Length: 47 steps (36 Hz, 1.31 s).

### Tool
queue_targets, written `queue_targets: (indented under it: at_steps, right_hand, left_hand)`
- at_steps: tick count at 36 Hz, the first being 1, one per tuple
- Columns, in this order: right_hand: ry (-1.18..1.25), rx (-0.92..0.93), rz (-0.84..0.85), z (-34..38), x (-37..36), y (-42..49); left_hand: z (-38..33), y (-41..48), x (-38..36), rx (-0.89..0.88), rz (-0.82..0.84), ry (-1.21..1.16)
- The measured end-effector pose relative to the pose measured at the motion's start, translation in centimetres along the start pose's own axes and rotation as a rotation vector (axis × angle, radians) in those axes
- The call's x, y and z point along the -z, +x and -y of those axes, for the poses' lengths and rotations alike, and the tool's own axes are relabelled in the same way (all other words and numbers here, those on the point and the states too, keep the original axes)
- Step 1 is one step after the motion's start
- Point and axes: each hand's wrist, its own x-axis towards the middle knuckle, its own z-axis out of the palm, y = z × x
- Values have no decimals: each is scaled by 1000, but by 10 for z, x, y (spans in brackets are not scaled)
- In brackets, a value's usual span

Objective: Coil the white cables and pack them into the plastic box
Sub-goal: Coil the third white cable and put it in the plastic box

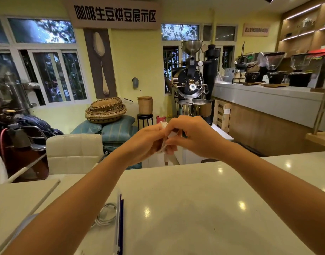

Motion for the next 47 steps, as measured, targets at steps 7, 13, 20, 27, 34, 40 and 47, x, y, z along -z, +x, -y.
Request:
queue_targets:
  at_steps: [7, 13, 20, 27, 34, 40, 47]
  right_hand:
    - [200, -126, 97, -3, 6, 2]
    - [489, -246, 215, -7, 3, 1]
    - [396, -288, 184, -13, -6, 1]
    - [456, -292, 138, -15, -3, 1]
    - [714, -415, 222, -30, 1, -3]
    - [1074, -484, 289, -43, -3, -9]
    - [1168, -586, 250, -52, -2, -10]
  left_hand:
    - [-1, -1, 16, 91, 462, -350]
    - [2, -2, 20, 71, 574, -369]
    - [4, -3, 20, 99, 401, -296]
    - [3, -2, 20, 128, 195, -178]
    - [-2, -1, 16, 171, 97, -96]
    - [-4, -1, 11, 211, -7, -99]
    - [-3, -4, 4, 229, 28, -109]
